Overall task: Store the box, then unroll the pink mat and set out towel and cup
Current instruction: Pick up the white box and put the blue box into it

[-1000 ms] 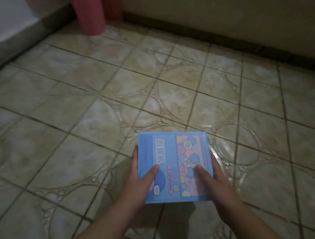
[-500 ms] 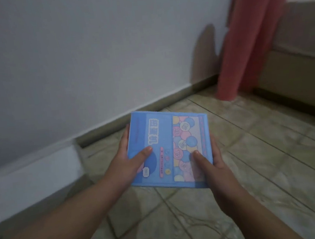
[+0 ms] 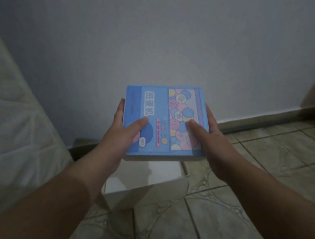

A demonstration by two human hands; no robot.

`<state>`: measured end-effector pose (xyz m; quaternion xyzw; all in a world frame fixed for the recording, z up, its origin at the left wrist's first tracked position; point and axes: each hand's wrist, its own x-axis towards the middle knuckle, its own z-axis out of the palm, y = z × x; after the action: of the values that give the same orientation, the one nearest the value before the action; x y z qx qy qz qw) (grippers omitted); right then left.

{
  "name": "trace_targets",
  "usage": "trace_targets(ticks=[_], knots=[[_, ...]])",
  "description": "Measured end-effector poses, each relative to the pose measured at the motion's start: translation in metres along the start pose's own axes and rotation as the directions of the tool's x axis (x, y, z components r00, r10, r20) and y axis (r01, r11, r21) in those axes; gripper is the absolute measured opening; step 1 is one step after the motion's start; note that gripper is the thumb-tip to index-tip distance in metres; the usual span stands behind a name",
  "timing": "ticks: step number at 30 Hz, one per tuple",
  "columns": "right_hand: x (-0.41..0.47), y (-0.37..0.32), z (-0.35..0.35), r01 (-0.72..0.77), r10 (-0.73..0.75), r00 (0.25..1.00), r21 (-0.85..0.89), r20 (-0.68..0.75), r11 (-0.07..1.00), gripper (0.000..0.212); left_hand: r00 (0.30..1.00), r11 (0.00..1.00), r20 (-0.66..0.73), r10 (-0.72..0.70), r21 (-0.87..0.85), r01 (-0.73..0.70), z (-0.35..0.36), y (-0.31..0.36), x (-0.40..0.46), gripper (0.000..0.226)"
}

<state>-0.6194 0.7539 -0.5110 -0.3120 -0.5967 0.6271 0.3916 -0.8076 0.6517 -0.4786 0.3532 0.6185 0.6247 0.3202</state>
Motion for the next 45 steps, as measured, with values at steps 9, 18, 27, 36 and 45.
trace_targets(ticks=[9,18,27,36,45], knots=[[0.049,0.056,0.052,-0.119,0.123,0.984,-0.034,0.129,0.992,0.067,0.991,0.995,-0.085,-0.103,-0.012,0.102,-0.052,-0.067,0.029,0.084],[0.066,0.098,0.044,-0.234,0.250,0.953,-0.111,0.171,0.966,0.044,0.967,0.972,-0.103,-0.234,-0.045,0.231,-0.048,-0.130,0.042,0.085],[0.073,0.121,0.042,-0.310,0.341,0.922,-0.178,0.183,0.934,0.058,0.957,0.962,-0.096,-0.273,0.000,0.274,-0.049,-0.158,0.051,0.061],[0.076,0.136,0.041,-0.292,0.338,0.921,-0.228,0.194,0.929,0.046,0.956,0.959,-0.081,-0.281,-0.003,0.282,-0.047,-0.169,0.050,0.056],[0.083,0.142,0.042,-0.287,0.336,0.924,-0.248,0.182,0.925,0.049,0.952,0.954,-0.101,-0.290,0.042,0.296,-0.049,-0.173,0.056,0.053]])
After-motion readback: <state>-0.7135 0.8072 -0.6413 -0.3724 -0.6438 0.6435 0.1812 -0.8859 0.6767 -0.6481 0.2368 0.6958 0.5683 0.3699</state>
